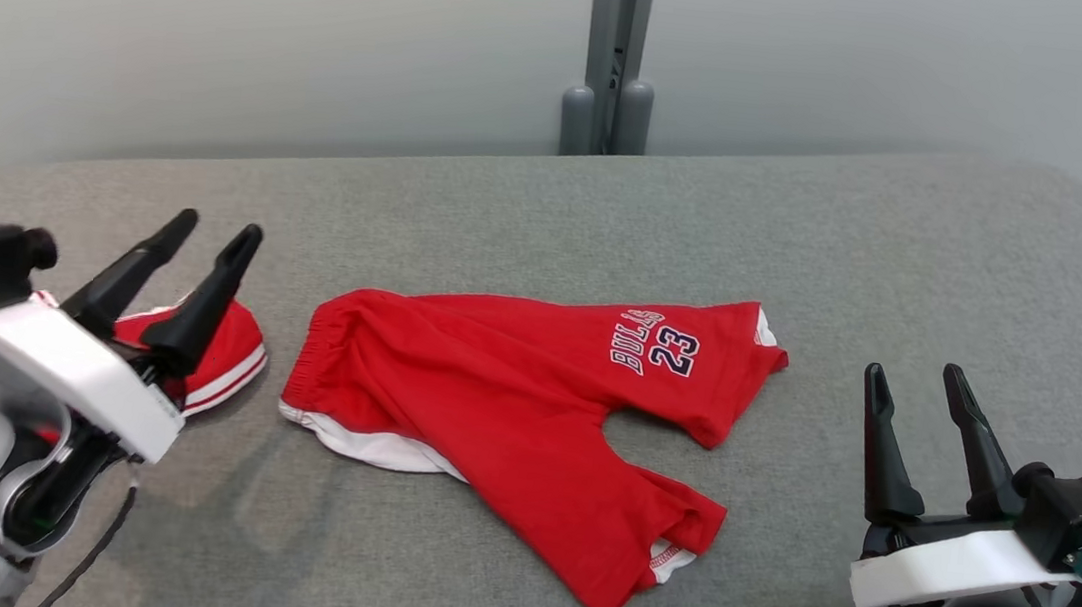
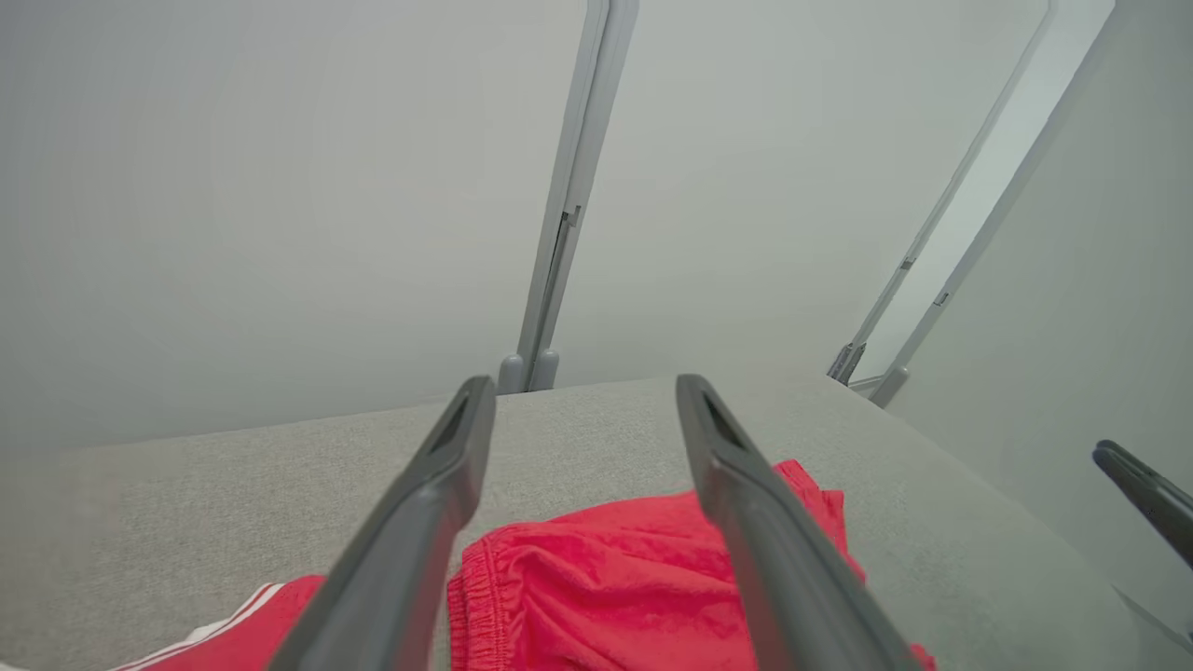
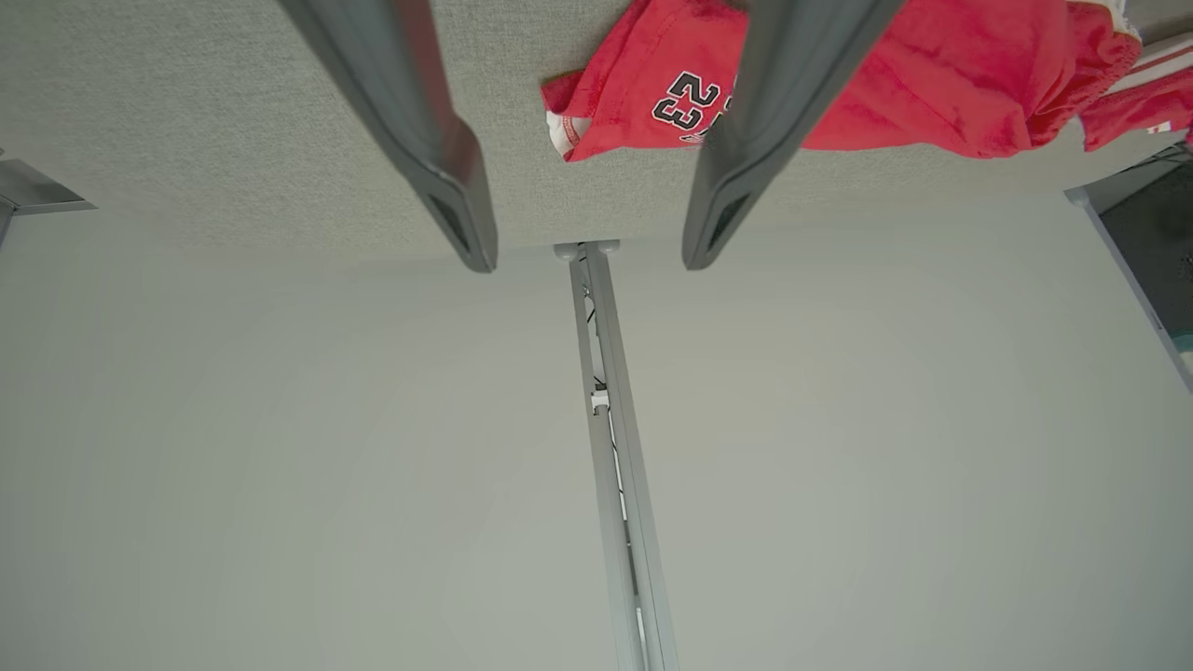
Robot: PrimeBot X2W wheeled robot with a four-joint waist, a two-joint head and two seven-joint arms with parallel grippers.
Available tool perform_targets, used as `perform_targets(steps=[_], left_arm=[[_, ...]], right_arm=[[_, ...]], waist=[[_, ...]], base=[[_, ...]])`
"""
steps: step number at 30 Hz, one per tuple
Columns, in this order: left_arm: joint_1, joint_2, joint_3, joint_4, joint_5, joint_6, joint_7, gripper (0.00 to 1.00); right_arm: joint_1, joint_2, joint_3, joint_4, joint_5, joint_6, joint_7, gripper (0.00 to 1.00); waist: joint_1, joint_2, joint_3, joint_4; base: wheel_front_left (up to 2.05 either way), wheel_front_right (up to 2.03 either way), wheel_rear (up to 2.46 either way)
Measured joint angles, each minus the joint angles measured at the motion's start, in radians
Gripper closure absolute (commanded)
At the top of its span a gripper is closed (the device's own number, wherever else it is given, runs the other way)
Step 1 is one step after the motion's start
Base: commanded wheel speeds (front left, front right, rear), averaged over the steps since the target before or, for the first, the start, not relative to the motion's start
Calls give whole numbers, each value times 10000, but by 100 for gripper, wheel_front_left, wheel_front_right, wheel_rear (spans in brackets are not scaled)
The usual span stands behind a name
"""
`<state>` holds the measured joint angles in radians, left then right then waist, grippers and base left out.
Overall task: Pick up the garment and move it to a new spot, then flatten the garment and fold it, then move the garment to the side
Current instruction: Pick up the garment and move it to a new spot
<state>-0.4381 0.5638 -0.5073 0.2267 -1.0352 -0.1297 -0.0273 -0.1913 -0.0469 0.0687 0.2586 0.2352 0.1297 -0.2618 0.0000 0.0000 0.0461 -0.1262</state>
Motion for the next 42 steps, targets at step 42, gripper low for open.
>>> perform_targets(steps=[42], left_arm=[[4910, -3563, 5083, -934, 5193, 767, -2359, 0]], right_arm=[[1190, -4, -311, -1091, 25, 0, 0, 0]], waist=[[0, 0, -403, 669]], base=[[0, 0, 0]])
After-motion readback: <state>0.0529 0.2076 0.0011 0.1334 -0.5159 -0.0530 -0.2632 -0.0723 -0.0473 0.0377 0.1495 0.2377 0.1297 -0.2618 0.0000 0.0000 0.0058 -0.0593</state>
